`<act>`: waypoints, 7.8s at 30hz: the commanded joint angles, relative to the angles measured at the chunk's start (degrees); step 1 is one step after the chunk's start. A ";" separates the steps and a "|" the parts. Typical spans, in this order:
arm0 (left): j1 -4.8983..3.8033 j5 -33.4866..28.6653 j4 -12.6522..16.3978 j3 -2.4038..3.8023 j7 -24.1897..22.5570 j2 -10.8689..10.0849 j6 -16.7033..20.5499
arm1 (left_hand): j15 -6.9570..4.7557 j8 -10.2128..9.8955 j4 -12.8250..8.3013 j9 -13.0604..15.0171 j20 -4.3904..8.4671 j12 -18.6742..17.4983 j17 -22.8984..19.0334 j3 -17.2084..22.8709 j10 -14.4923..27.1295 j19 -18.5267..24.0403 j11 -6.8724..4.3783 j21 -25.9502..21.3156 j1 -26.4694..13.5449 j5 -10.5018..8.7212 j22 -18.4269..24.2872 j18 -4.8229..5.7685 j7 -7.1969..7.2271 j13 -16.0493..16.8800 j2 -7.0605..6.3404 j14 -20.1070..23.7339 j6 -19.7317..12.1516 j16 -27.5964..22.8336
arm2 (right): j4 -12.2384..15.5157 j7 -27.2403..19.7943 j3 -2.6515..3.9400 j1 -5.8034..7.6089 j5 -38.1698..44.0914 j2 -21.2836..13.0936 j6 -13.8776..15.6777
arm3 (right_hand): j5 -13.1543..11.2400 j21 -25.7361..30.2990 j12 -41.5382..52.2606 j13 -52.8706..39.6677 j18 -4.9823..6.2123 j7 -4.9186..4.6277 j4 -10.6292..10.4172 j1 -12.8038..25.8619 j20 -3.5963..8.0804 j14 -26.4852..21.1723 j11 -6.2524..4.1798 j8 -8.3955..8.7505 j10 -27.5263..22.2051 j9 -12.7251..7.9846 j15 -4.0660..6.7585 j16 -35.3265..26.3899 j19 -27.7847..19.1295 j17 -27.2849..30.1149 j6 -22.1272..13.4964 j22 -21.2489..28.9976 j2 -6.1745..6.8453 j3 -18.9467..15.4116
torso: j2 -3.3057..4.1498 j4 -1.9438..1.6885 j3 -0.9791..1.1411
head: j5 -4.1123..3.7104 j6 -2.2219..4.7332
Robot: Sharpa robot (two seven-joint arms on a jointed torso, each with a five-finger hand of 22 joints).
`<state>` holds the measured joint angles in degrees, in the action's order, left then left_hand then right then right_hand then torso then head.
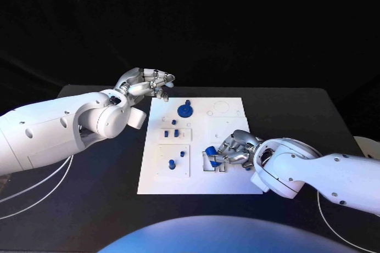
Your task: Assemble the parts on the task board
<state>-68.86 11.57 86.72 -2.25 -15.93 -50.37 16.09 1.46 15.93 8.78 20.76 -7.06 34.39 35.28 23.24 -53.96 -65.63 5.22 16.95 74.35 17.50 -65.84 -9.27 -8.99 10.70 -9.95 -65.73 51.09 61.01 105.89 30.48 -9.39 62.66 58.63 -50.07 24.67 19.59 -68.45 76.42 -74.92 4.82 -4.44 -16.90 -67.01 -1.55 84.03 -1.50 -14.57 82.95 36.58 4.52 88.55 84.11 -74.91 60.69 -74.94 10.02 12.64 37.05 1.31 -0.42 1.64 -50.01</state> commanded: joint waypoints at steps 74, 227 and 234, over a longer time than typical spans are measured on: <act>-0.01 -0.05 0.32 0.04 -0.28 -0.38 -0.53 | -0.02 0.24 0.30 -0.05 -0.29 -0.13 -0.06 -0.24 0.64 -0.29 0.20 -0.33 -0.12 -0.06 0.06 -0.94 -0.04 -0.12 0.32 0.45 -0.42 -0.22 | 2.83 -1.83 -0.04 -0.24 8.34 -2.32 -6.54 | -5.62 1.05 0.89 -3.80 -0.58 2.40 0.32 -6.15 0.49 5.27 -0.50 -0.60 0.99 3.91 0.80 0.44 0.21 -11.53 3.60 -8.42 -2.26 -13.60 | -0.01 0.04 0.07 | 0.64 0.01; 0.20 -0.08 0.79 -0.02 0.02 -0.78 -0.92 | 0.02 0.32 0.54 -0.07 -0.34 0.05 -0.04 -0.47 0.84 -0.35 0.24 -0.54 0.05 -0.06 0.08 -0.95 -0.06 -0.13 0.42 0.56 -0.45 -0.12 | 0.96 1.20 -0.06 -3.76 8.95 -3.28 0.48 | -8.97 0.93 3.25 -6.64 -0.82 2.20 2.59 3.30 0.56 5.65 -0.42 1.93 2.75 3.17 0.78 0.96 1.14 -13.51 4.17 -9.70 4.16 21.24 | -0.03 0.18 -0.02 | 0.06 0.01; 0.20 -0.08 0.81 -0.02 0.03 -0.81 -0.94 | 0.02 0.32 0.54 -0.07 -0.34 0.05 -0.04 -0.47 0.84 -0.35 0.24 -0.54 0.05 -0.06 0.08 -0.95 -0.06 -0.13 0.42 0.56 -0.45 -0.12 | 0.41 1.29 -0.06 -3.78 9.31 -2.67 -0.08 | -9.17 0.88 3.52 -6.89 -0.82 2.23 2.35 3.87 0.58 5.66 -0.44 1.94 2.87 3.09 0.80 0.98 1.16 -13.56 4.32 -9.71 4.27 20.90 | -0.03 0.16 -0.03 | 0.12 0.01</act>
<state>-68.63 11.56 87.35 -2.31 -15.67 -51.22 15.96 1.45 15.93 9.10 20.76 -7.27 34.39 35.28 22.93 -53.34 -65.84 5.43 16.58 74.35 17.50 -65.86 -9.27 -8.99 10.67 -9.95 -65.73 51.09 61.01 106.37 31.49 -9.44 58.95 67.51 -52.85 26.10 10.76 -67.34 79.67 -74.92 4.83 -1.94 -14.34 -63.69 -1.45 83.93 -1.83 -12.84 83.63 39.74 5.03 89.21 83.99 -74.91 64.81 -74.91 14.11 33.67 37.02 1.48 -0.44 1.72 -50.01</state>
